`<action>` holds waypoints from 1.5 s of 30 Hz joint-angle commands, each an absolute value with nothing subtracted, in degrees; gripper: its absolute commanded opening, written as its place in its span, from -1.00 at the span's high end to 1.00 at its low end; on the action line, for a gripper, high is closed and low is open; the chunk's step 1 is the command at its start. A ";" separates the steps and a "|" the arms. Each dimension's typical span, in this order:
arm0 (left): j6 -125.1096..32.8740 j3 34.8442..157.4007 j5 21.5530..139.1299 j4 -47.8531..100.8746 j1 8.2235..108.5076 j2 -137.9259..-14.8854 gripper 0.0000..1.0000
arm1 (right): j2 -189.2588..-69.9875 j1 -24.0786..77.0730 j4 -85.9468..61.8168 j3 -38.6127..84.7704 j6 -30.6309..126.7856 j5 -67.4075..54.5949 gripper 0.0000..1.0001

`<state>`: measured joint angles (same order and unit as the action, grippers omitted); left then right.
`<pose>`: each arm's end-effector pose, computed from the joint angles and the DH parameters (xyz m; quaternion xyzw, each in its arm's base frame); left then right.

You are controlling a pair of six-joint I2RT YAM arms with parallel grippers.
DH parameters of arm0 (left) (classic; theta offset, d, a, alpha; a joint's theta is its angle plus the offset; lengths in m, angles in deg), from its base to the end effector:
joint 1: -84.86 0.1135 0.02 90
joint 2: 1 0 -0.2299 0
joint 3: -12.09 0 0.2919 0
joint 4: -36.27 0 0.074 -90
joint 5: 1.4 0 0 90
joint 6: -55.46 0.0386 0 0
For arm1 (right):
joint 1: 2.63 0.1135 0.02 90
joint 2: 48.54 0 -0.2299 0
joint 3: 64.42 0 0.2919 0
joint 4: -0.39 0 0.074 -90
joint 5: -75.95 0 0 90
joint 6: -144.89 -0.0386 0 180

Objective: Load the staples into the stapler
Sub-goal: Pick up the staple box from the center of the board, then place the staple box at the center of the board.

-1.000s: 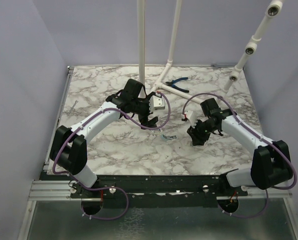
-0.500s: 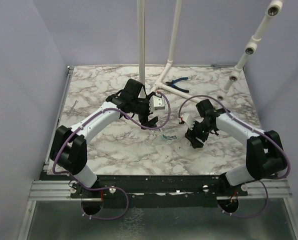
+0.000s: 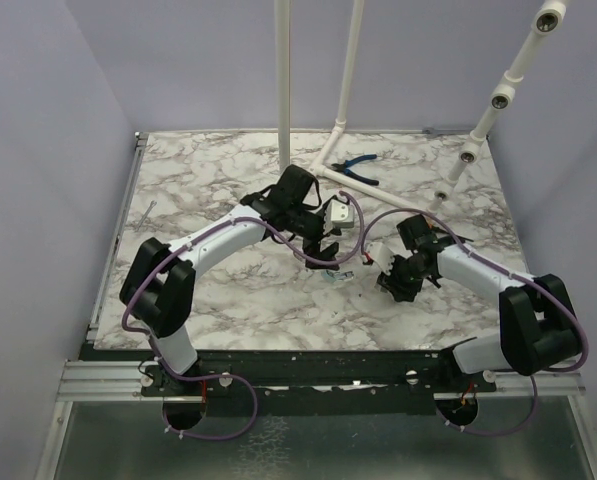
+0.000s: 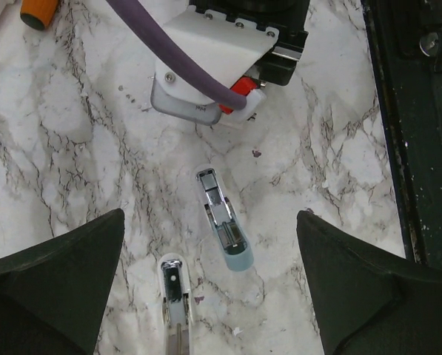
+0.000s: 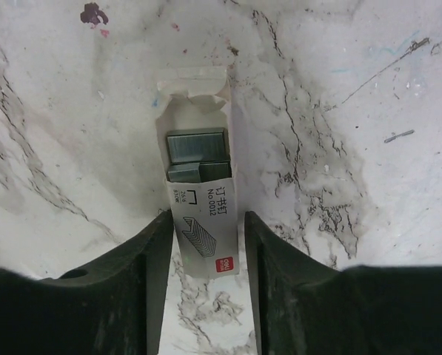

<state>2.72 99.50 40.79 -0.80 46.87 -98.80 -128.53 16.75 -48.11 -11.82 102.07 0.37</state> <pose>0.3023 -0.2724 0.2150 0.6365 0.5850 -0.3797 0.3292 0.2481 0.0975 0.0976 -0.5532 0.8147 0.0916 0.1482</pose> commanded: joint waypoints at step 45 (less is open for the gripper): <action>-8.15 96.73 44.22 6.93 52.70 -92.39 -0.98 | -135.00 22.36 -66.36 -1.76 103.68 -18.94 0.63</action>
